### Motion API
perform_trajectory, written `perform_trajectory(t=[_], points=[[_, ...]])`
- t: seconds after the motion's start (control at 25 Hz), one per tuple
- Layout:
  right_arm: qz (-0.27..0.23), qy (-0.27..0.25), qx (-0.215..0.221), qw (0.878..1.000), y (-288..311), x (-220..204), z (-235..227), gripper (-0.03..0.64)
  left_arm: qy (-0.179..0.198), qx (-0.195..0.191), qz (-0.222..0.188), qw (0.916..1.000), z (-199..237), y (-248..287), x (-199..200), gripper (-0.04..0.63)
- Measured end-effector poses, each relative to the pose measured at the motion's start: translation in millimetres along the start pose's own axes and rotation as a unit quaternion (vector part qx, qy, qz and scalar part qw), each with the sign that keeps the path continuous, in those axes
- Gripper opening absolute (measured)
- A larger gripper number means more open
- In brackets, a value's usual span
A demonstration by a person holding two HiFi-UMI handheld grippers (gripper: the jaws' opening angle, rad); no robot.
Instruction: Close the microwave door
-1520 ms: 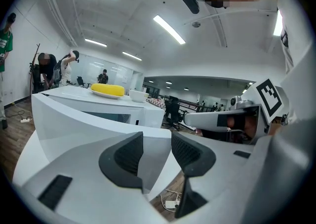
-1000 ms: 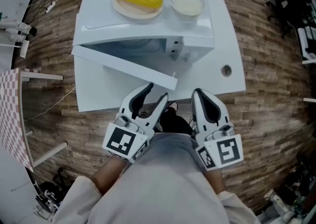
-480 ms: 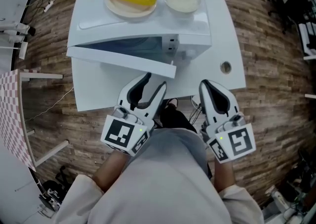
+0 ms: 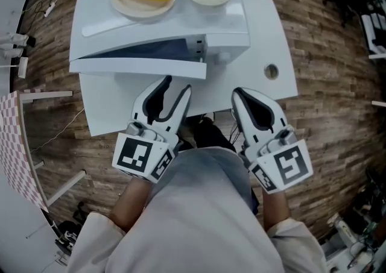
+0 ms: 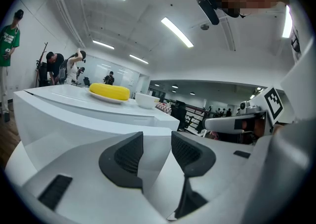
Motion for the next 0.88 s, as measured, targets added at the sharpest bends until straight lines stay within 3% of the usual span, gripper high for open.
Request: perform_trajectory(t=[0.88], points=[[0.006,0.01,0.003,1.0,-1.1,-5.8,-12.6,0.023,-0.016,0.029,-0.008,0.9994,8.3,35.1,-4.2,0.176]])
Point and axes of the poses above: the fingertips, and each gripper's own axes: y forward along the fingers, z to its left, x out of its top, the point moved 9 cm from there along -y, backward along the fingers, and after that the axes turned 4 degrees about z, right-handed, at the moved point
